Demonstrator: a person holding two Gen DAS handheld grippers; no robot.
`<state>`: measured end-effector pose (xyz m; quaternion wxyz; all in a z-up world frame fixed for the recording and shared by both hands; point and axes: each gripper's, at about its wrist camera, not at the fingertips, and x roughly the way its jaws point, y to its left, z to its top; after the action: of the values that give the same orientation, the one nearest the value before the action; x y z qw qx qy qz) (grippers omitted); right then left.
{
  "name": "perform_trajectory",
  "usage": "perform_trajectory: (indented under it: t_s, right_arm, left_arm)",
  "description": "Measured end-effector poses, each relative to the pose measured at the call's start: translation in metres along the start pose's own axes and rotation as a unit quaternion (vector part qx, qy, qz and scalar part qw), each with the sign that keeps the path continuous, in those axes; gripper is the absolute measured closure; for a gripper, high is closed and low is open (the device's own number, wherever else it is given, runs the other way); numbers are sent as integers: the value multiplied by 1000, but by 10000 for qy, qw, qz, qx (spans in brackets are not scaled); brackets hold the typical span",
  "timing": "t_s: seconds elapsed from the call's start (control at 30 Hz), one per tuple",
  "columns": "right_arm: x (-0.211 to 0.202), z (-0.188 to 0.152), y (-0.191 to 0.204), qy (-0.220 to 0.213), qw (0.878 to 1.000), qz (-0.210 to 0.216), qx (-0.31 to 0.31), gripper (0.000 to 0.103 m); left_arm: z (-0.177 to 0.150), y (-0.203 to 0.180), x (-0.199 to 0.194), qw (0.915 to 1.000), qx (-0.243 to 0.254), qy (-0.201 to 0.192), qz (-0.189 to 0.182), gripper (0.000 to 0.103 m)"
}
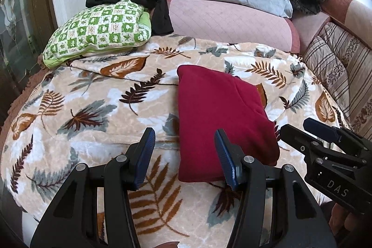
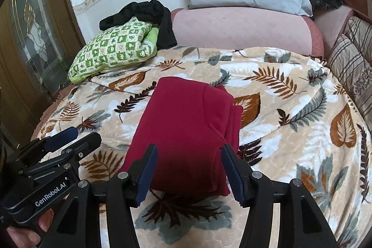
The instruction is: Fold small clothes
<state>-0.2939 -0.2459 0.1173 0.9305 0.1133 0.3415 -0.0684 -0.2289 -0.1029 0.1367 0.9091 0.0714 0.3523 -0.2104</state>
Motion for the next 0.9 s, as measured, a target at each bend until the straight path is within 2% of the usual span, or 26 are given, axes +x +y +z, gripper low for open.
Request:
perform_trajectory:
  t_s: [0.9]
  right_arm:
    - [15, -5, 2, 212, 9997, 22, 91, 47]
  left_arm:
    - [-3, -1, 9, 9999, 65, 88, 81, 50]
